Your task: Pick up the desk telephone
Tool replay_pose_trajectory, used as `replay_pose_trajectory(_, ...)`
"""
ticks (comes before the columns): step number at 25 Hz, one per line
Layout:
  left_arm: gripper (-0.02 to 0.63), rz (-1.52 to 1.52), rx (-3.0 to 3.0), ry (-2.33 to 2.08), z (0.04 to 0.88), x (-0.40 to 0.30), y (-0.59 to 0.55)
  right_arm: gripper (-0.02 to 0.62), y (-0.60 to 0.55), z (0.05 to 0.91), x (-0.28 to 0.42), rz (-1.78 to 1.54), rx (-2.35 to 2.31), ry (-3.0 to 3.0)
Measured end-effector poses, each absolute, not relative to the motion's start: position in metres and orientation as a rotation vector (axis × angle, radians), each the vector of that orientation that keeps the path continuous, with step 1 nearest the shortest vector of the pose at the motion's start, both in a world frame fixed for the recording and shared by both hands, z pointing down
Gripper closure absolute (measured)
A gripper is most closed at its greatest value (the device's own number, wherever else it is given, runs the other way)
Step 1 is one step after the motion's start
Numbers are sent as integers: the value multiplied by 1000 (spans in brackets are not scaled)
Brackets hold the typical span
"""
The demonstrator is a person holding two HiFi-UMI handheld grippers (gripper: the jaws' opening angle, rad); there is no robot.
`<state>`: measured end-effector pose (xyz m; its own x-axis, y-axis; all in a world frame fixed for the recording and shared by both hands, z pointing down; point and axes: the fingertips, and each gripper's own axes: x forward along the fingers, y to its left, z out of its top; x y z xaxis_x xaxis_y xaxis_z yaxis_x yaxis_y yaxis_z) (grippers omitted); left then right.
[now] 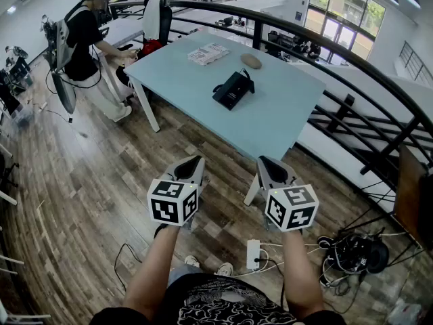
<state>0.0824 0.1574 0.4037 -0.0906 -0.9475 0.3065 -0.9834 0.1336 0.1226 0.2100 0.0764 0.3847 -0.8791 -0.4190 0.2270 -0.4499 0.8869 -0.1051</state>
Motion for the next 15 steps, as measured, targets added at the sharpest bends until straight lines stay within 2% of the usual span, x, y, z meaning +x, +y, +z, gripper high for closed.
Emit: replay_pose_trajectory(15, 592, 115, 1879, -2149, 398, 81, 140, 592, 58, 388, 208, 237, 669, -2878)
